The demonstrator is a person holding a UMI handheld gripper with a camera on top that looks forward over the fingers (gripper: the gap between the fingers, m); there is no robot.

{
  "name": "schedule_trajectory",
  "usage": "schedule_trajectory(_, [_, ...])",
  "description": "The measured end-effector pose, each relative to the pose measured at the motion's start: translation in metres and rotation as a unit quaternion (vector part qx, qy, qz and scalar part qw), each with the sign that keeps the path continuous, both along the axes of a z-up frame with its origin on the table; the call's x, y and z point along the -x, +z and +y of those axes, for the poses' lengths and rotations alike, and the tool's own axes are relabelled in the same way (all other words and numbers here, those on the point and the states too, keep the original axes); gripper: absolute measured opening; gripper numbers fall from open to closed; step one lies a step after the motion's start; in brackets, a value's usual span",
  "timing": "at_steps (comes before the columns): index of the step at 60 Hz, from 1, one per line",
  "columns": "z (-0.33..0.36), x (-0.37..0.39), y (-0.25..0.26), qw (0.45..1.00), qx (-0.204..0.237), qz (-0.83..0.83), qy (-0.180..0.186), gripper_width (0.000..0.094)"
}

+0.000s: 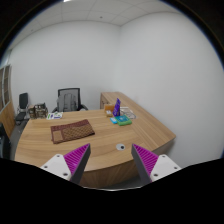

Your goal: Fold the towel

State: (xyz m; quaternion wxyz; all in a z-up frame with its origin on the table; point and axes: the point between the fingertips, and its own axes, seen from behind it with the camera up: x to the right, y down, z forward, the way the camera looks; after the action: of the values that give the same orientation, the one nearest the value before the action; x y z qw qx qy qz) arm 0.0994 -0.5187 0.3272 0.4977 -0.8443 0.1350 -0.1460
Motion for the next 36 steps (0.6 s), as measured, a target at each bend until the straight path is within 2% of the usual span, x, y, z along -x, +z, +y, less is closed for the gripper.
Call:
schedule_trajectory(13, [-0.008,-0.005,-0.010,1.000,0.010,0.013,-0.005,0.0856])
schedule_trajectory(22, [-0.014,0.002,-0.039,0.999,0.032,0.026,-0.001,0.0856])
schedule_trajectory(29, [-0.009,0.026,-0.072,0.997,0.061,0.036,0.017,0.0853])
schedule_trajectory(36, [0.009,0.072,-0.102,0.994,0.084,0.044,0.052,0.0854])
